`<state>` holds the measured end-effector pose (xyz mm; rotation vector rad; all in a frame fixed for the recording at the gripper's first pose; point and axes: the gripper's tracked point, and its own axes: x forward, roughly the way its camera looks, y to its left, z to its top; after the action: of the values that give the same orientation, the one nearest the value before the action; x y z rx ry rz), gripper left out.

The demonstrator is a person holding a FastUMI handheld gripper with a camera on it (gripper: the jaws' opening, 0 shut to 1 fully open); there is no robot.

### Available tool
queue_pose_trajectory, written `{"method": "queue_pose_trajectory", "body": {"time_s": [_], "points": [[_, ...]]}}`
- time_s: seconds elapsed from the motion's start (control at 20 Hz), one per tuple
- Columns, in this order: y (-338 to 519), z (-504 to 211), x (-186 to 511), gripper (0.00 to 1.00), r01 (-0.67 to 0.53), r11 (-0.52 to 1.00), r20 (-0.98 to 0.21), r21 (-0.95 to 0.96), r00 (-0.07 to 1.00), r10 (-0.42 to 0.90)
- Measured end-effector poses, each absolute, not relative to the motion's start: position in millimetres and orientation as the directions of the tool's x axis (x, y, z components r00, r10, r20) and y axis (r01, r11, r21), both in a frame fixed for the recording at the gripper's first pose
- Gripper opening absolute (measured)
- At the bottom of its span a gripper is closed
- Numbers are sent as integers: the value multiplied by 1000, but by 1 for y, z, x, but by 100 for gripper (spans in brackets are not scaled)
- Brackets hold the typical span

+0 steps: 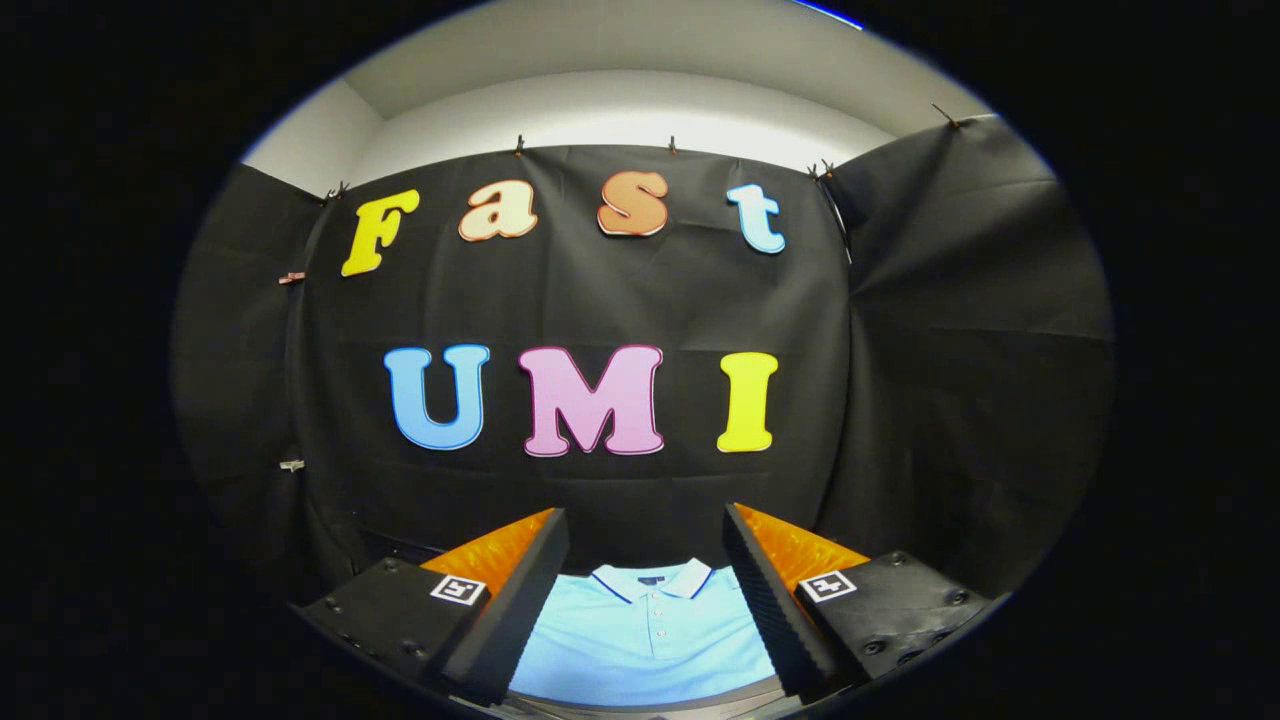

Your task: Put the clothes into the washing machine and then close the washing machine lid.

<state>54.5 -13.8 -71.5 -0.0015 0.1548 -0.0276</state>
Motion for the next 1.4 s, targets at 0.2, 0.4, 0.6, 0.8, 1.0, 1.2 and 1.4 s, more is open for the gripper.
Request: {"method": "queue_pose_trajectory", "body": {"time_s": [0.2,0.4,0.6,0.8,1.0,1.2,1.4], "points": [[-19,-112,79,98,34,999,-229,-9,973,-35],[-24,-158,104,98,36,999,-325,-5,945,-35],[-31,-207,124,98,36,999,-425,-15,904,-40],[-38,-254,135,98,36,999,-523,-26,851,-45],[-43,-286,143,98,41,999,-587,-27,808,-49],[-46,-325,142,99,40,999,-675,-28,736,-48],[-49,-344,137,98,50,998,-743,-37,667,-61]]}}
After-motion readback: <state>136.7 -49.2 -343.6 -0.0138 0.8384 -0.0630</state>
